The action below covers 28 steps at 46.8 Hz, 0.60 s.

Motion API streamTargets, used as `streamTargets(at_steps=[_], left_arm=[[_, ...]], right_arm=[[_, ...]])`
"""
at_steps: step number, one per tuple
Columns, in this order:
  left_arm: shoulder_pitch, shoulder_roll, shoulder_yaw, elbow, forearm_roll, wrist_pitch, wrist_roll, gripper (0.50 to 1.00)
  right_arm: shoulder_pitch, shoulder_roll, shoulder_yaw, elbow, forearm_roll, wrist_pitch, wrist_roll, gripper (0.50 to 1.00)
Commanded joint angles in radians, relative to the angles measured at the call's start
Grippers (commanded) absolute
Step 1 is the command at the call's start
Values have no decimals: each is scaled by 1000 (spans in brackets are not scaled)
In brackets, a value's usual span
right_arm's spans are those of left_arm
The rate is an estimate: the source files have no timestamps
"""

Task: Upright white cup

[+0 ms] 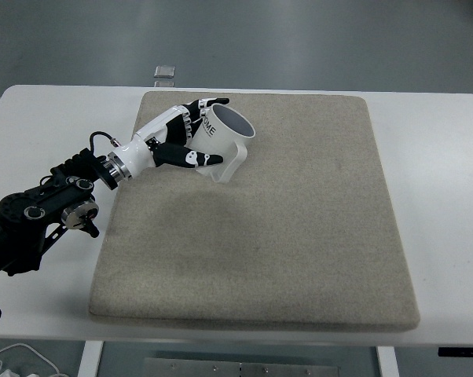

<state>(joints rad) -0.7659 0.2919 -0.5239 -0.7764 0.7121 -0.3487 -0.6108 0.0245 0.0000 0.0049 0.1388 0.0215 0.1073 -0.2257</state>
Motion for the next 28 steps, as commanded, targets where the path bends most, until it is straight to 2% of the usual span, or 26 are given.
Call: streamTargets(at_steps=[1,28], left_arm=[[-3,-5,1,-1,4,-4,0,500],[-12,-22,5,9,7,1,0,500]], right_arm=[[0,0,0,-1,0,0,-1,930],[0,0,0,-1,0,0,0,930]])
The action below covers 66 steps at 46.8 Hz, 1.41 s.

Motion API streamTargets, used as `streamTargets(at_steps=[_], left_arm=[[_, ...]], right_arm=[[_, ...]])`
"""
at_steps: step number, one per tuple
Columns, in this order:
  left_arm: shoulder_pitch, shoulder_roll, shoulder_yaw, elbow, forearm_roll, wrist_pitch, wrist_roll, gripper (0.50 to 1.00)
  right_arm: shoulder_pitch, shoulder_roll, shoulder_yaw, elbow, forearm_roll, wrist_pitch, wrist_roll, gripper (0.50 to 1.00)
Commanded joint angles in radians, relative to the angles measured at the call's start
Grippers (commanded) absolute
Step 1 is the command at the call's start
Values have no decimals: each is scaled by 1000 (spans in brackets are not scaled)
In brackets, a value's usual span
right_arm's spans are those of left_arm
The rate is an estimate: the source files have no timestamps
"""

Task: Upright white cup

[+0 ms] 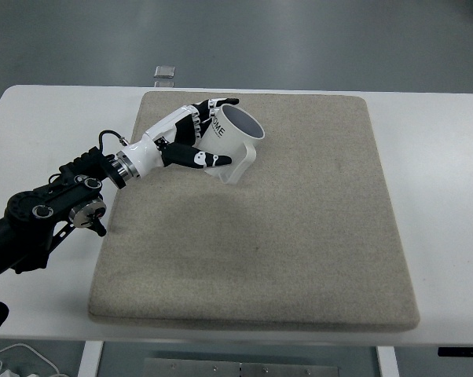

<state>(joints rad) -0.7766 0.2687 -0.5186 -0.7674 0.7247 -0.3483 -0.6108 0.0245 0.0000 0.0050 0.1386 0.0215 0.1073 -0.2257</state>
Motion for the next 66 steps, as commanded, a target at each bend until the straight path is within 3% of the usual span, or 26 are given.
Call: streamTargets(at_steps=[1,9,16,27,30,38,42,44,49,57,66], left_arm=[[-1,3,0,0,-10,0,0,500],[-1,7,0,2,-11,-1,0,500],[2,10,2,2,-11,-3,0,553],[3,12,3,3,-11,-12,0,658],[3,12,3,8,-11,-12,0,662],[7,12,3,14,-11,-14,0,763],[8,12,3,14,-11,-24,0,778],[8,12,2,14,-13,-34,0,818],[7,12,0,23,-16,-67,0,855],[3,12,0,39,-41,-83,0,958],[2,12,0,42,-42,-101,0,990]], right_arm=[[0,0,0,1,0,0,0,930],[0,0,0,1,0,0,0,930],[0,0,0,1,0,0,-1,930],[0,0,0,-1,0,0,0,930],[0,0,0,1,0,0,0,930],[0,0,0,-1,0,0,0,930],[0,0,0,-1,0,0,0,930],[0,0,0,-1,0,0,0,930],[0,0,1,1,0,0,-1,930],[0,0,0,1,0,0,0,930],[0,0,0,1,0,0,0,930]])
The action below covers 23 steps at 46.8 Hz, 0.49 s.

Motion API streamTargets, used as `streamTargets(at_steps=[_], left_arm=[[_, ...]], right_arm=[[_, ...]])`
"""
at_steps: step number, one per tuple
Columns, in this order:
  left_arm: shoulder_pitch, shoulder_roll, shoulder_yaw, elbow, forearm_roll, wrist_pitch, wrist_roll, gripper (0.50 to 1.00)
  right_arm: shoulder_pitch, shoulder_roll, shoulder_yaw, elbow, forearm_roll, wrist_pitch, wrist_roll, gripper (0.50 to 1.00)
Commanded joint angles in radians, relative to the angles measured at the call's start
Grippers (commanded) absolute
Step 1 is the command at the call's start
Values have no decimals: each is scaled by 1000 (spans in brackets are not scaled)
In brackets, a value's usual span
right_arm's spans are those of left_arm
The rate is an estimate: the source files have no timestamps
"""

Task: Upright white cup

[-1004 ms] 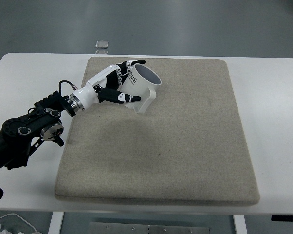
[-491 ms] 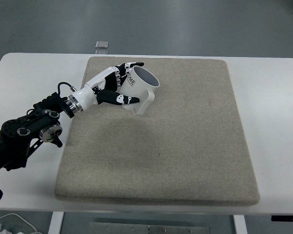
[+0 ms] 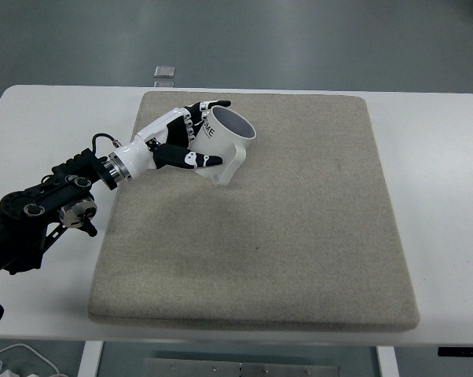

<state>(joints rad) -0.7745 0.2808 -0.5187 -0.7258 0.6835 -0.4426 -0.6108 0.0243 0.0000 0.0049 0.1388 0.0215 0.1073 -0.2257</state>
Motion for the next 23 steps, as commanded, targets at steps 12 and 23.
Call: streamTargets(at_steps=[12,23], left_arm=[[0,0,0,2,-1,-7,0,990],[-2,0,0,17,1,-8,0,990]], right_arm=[[0,0,0,-1,0,0,0,930],[0,0,0,-1,0,0,0,930]])
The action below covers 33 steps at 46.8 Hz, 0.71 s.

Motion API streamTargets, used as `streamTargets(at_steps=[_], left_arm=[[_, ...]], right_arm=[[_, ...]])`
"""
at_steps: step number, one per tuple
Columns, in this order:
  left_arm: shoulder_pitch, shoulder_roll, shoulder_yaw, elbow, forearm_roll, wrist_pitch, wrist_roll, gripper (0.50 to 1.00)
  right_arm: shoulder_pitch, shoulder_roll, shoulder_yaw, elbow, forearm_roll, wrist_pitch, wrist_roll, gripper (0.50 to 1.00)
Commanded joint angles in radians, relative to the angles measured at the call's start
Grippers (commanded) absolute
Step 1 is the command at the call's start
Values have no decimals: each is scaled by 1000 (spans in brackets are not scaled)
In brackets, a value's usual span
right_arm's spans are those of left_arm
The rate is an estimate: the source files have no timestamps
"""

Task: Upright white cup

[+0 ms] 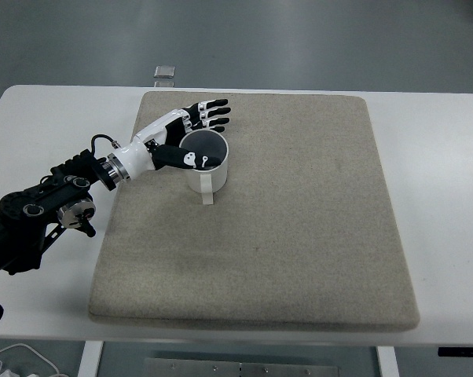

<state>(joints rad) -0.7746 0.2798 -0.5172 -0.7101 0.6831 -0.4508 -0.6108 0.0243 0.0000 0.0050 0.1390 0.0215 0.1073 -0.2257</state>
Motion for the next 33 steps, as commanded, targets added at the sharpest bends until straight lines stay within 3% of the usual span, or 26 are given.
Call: streamTargets(at_steps=[1,13,19,33], left_arm=[[-2,1,-1,1,0,-2,0,990],[-12,7,-6,-5,-52,-38,0,990],[-37,50,0,-3,-135,-77,0,990],[-80,108,-1,3,-195,-83,0,984]], right_arm=[[-1,0,0,1,0,0,0,930],[0,0,0,-1,0,0,0,930],[0,0,1,-1,0,0,0,930],[0,0,1,1,0,0,0,930]])
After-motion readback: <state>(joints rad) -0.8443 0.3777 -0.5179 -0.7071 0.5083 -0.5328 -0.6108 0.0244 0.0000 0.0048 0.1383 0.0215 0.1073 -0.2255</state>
